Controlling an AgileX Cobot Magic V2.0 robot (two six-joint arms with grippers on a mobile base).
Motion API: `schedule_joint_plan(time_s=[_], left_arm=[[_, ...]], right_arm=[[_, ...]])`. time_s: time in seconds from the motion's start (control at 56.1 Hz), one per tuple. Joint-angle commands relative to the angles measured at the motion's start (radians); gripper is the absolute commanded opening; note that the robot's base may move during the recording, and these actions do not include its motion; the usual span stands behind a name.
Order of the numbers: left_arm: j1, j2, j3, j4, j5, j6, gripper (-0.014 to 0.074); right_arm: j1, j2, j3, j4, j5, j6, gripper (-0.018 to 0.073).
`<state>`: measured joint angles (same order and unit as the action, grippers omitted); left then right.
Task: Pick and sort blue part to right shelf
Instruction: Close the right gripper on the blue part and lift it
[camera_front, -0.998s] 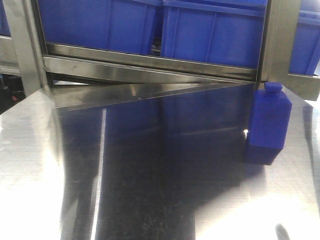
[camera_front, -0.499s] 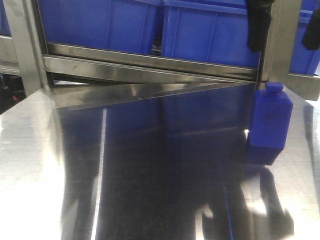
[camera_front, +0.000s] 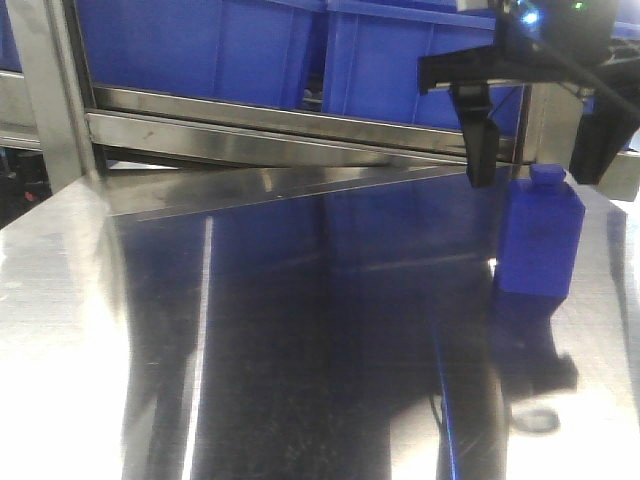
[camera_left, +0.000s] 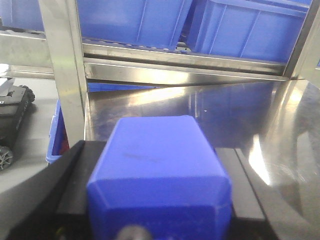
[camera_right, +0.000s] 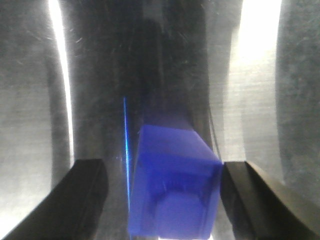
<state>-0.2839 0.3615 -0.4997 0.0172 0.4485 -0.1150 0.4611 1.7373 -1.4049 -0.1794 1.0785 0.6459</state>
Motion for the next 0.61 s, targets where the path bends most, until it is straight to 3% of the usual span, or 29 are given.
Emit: schedule_joint_plan(time_s=[0.0, 0.392, 0.463, 0.588], left_arm=[[-0.006, 0.004, -0.026, 0.001, -0.094, -0.002, 0.0366], [-0.006, 0.004, -0.026, 0.001, -0.092, -0.002, 0.0366], [-0.006, 0.004, -0.026, 0.001, -0.092, -0.002, 0.0366], [-0.004, 0.004, -0.026, 0.013, -0.090, -0.002, 0.0366]], right_arm=[[-0.002, -0.021, -0.029, -0.041, -0.021, 0.013, 0.0581], [-0.002, 0.044, 0.041, 0.005, -0.033, 0.015, 0.0578], [-0.002, 0.048, 0.047, 0.005, -0.036, 0.015, 0.0531], [-0.002, 0.047, 0.049, 0.005, -0.045, 0.015, 0.0360]])
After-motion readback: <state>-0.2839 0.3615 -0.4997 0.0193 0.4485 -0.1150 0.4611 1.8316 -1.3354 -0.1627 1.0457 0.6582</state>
